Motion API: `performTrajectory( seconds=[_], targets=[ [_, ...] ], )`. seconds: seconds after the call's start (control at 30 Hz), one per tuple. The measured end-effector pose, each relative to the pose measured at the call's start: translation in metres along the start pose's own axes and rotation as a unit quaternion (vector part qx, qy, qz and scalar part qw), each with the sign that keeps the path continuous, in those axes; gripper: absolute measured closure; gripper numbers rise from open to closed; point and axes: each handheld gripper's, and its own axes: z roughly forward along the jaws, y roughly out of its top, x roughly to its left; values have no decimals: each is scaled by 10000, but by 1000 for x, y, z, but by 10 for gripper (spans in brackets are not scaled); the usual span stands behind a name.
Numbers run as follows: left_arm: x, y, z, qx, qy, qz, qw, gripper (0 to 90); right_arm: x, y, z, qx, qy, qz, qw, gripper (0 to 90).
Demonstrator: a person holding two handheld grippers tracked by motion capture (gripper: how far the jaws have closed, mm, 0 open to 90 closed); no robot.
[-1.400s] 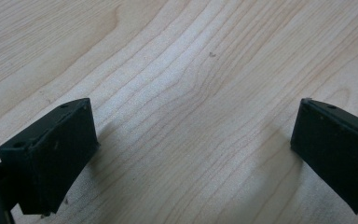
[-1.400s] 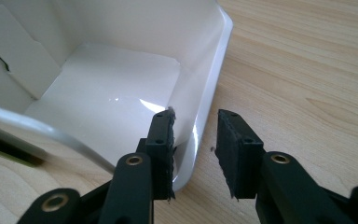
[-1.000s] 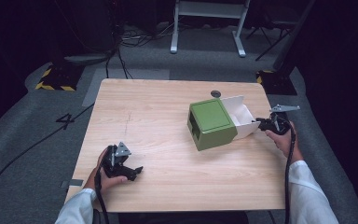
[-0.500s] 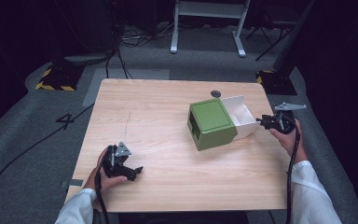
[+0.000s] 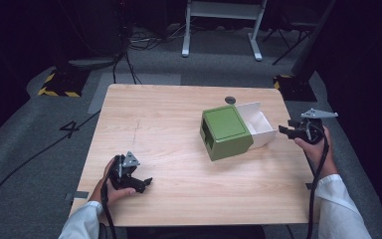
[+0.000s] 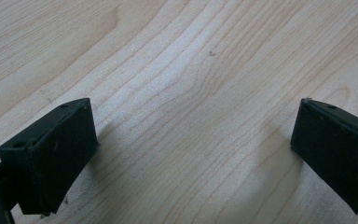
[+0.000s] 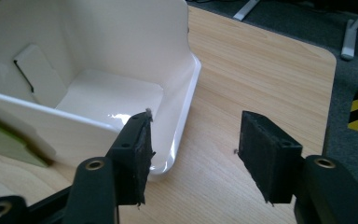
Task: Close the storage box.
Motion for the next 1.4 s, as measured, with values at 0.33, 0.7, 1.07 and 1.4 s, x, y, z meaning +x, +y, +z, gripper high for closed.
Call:
performTrajectory(
  seconds=[0.33, 0.7, 1.07, 1.4],
  targets=[
    [0, 0, 0, 9, 10, 8, 10000, 5, 15, 1, -31, -165, -3, -277, 9995, 306],
    [0, 0, -1, 10, 12, -1, 10000, 5, 45, -4, -53, -222, 193, -725, 9969, 217],
    [0, -1, -1, 6, 8, 0, 10000, 5, 70, -23, -59, -129, 375, -1079, 9934, 206],
    [0, -1, -2, 14, 18, 18, 10000, 5, 79, -57, -49, 222, 406, -1244, 9912, 204]
  ],
)
